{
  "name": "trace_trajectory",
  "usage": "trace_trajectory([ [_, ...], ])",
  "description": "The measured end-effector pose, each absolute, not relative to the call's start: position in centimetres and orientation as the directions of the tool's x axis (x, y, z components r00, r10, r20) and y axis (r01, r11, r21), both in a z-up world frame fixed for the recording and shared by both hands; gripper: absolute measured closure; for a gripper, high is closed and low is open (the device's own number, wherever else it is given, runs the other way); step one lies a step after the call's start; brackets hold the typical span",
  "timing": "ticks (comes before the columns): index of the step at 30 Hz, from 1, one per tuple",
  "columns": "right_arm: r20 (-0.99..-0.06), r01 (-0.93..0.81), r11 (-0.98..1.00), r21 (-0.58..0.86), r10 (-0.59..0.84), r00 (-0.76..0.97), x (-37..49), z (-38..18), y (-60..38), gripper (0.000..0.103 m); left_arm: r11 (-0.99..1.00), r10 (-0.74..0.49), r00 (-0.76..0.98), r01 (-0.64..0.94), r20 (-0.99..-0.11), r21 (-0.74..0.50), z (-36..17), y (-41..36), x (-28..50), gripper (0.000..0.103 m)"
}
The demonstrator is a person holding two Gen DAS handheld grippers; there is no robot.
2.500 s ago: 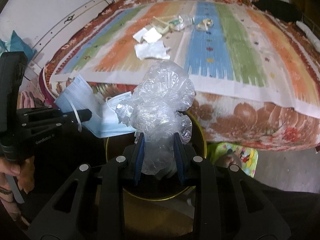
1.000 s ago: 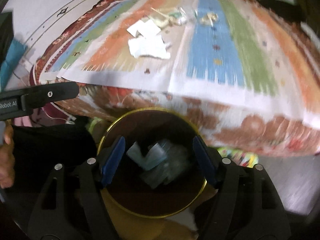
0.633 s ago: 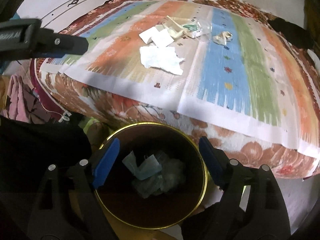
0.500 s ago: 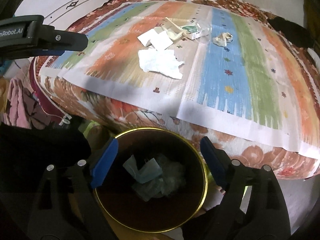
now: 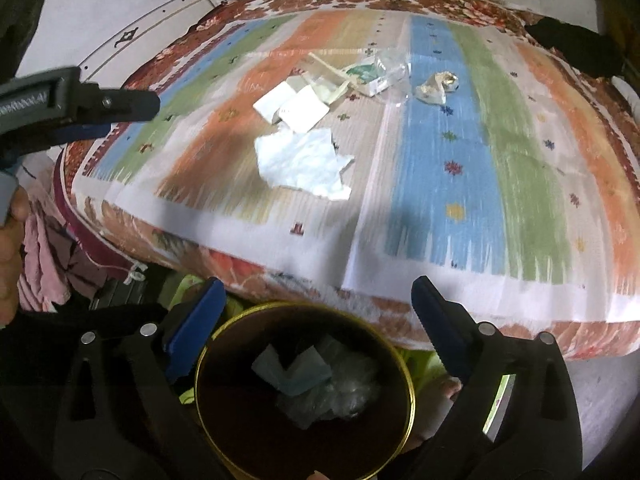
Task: Collect trash
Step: 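Move both tools back toward the remaining tissues on the sheet, then grasp the crumpled white tissue with the right tool while the left tool grasps the folded white tissue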
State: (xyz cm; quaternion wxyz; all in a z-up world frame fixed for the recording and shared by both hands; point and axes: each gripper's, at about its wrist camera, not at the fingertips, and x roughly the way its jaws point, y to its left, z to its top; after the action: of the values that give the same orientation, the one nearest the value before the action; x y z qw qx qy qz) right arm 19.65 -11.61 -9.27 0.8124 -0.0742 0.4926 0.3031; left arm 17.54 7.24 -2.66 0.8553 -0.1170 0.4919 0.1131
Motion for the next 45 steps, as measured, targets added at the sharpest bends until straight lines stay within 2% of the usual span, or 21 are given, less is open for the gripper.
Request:
trace_trajectory([
  [3,-0.841,-0.566,0.802,0.192,0.432,0.325,20.7,-9.3,-11.1,0.010,0.943,0.048,0.493,-0.310,-0.869,-0.124,-3.1,7.8,18.4,0.006],
  [8,-0.844,-0.563,0.801,0.206,0.436,0.312,22.3,-9.8,-10.3,0.009,0.917,0.008,0.493,-0.350,-0.870,-0.190,-4.1,9.2,19.8,0.006],
  [16,-0.848,-0.530,0.815,0.235,0.438,0.297,25.8,-10.9,-9.4,0.009,0.929,0.060,0.511,-0.342,-0.858,-0.139,-5.7,10.2,22.7,0.006],
  [24,-0.861,-0.556,0.807,0.198,0.414,0.294,28.6,-12.5,-8.2,0.010,0.948,0.049,0.507,-0.294,-0.861,-0.119,-7.3,10.9,25.2,0.006],
  [33,-0.872,-0.576,0.796,0.186,0.403,0.276,30.0,-13.7,-6.9,0.018,0.944,0.005,0.485,-0.291,-0.874,-0.155,-8.9,12.0,26.9,0.010],
  [42,-0.883,-0.581,0.793,0.183,0.392,0.258,31.2,-14.5,-6.1,0.028,0.964,0.031,0.467,-0.247,-0.884,-0.097,-10.3,11.7,29.5,0.010],
  [45,-0.885,-0.595,0.780,0.194,0.400,0.236,31.5,-14.8,-5.4,0.034,0.965,0.023,0.462,-0.241,-0.886,-0.101,-10.9,11.7,30.4,0.010],
])
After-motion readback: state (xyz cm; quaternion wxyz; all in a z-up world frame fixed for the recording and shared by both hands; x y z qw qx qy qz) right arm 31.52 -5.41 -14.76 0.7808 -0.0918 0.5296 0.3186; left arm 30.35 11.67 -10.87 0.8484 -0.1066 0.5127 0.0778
